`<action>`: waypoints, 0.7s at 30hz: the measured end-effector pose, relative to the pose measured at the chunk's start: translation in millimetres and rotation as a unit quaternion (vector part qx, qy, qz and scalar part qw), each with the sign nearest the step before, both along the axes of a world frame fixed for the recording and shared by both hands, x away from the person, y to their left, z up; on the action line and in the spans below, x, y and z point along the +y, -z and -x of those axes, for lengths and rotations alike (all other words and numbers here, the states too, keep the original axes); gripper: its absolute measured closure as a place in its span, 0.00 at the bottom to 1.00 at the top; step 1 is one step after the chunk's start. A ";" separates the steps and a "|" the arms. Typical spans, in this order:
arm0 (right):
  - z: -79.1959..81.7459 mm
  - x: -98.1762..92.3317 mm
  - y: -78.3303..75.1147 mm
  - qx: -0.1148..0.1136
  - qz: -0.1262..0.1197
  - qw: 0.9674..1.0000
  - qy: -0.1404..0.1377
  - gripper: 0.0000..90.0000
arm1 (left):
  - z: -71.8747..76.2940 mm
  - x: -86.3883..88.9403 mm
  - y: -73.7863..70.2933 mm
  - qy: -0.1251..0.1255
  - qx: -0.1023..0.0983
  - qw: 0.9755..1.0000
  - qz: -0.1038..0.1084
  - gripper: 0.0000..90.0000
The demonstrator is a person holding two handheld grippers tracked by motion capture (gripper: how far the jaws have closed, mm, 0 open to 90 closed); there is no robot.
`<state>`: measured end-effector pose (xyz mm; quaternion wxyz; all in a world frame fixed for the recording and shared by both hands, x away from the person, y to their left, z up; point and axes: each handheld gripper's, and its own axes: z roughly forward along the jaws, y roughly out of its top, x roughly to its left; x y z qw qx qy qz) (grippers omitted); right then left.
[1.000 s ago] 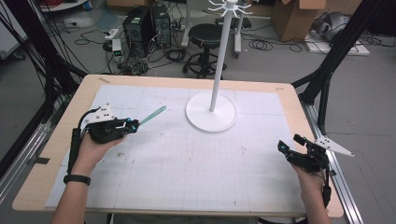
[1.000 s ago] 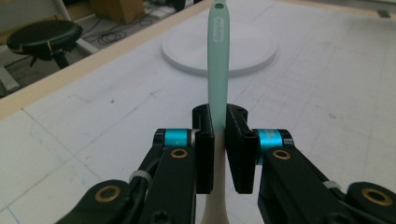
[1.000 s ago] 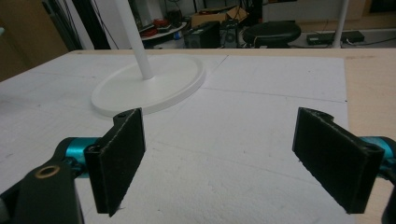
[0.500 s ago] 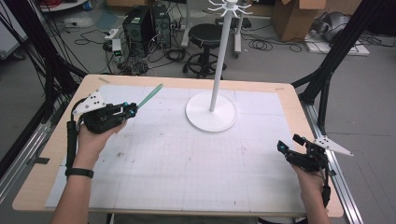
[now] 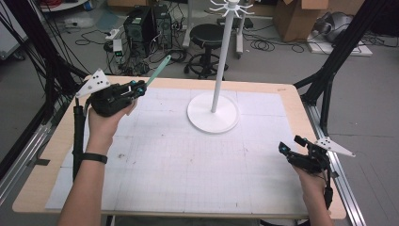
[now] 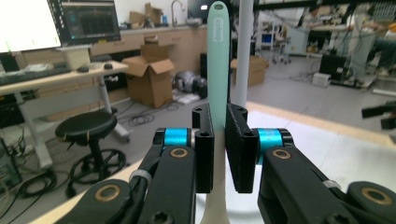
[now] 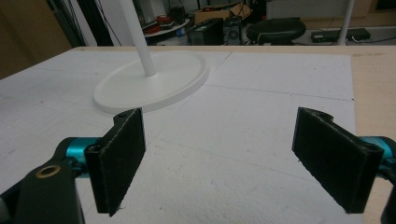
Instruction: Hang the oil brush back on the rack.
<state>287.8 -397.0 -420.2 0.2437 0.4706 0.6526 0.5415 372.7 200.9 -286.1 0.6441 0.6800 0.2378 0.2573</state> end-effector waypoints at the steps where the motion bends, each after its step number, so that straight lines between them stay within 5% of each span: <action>1: -0.2 -0.3 0.0 -0.002 0.000 1.000 0.000 0.18 | -1.1 -2.5 -2.7 0.002 -0.001 1.000 0.001 0.91; 21: 0.6 -0.8 -0.5 0.003 -0.008 1.000 0.000 0.18 | -16.0 -50.2 -47.1 0.022 -0.049 0.998 0.022 0.91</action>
